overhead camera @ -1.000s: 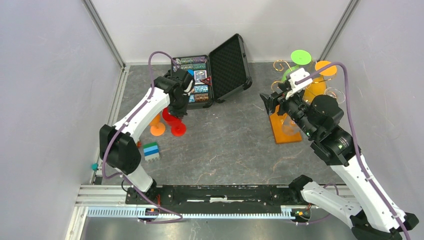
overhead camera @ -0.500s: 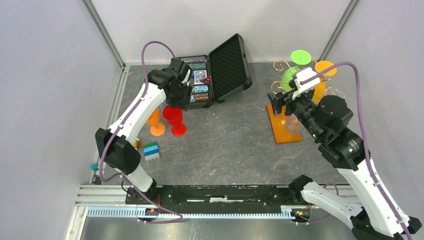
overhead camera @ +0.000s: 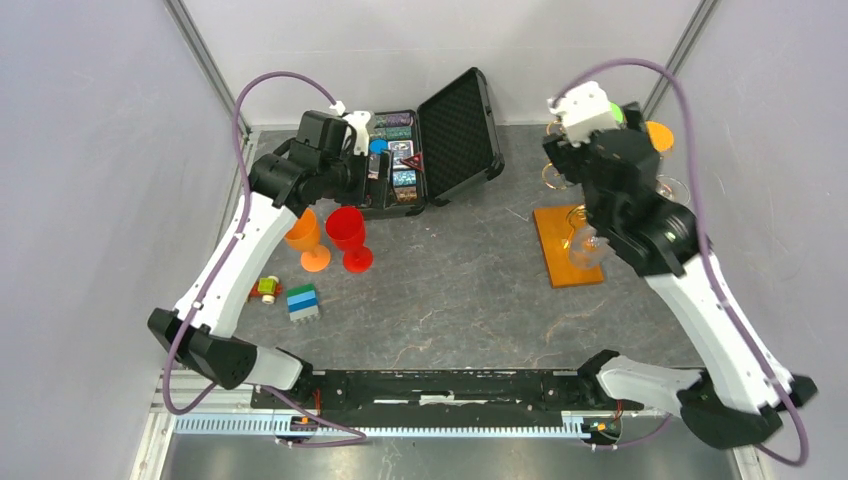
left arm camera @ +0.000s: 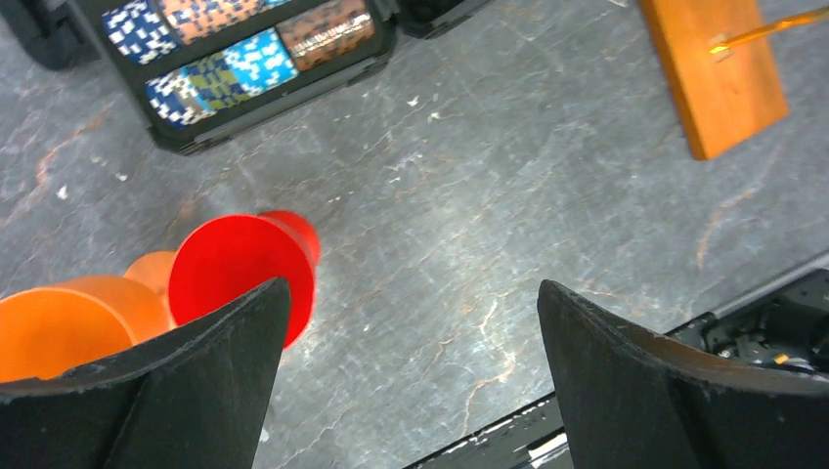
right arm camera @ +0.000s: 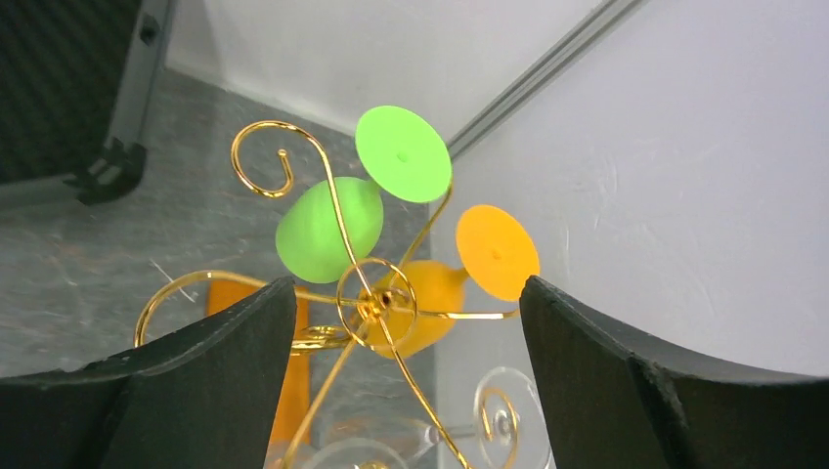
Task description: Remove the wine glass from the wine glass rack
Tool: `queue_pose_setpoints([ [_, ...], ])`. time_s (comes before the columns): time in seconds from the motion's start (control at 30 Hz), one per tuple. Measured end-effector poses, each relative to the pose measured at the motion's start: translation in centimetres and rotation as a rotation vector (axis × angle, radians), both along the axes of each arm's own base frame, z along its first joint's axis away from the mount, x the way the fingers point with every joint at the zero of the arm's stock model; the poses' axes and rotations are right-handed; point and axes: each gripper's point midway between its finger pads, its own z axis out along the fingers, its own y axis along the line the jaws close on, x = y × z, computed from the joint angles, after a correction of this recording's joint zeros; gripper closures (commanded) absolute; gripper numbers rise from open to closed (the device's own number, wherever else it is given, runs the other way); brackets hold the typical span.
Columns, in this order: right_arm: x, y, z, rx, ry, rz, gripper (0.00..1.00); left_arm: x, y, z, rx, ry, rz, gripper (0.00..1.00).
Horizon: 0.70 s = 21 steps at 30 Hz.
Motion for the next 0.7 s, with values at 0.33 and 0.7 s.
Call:
queue_pose_setpoints([
  [0.33,6.5,1.0,-2.9,-0.288,0.205,-0.055,0.38,-1.6,-2.4,0.9,-0.151,-0.033,-0.110,0.00],
  [0.7,8.7,-2.4,-3.5,-0.321,0.260,-0.097,0.45,-2.3,-2.9,0.9,-0.189,-0.035,-0.142,0.00],
])
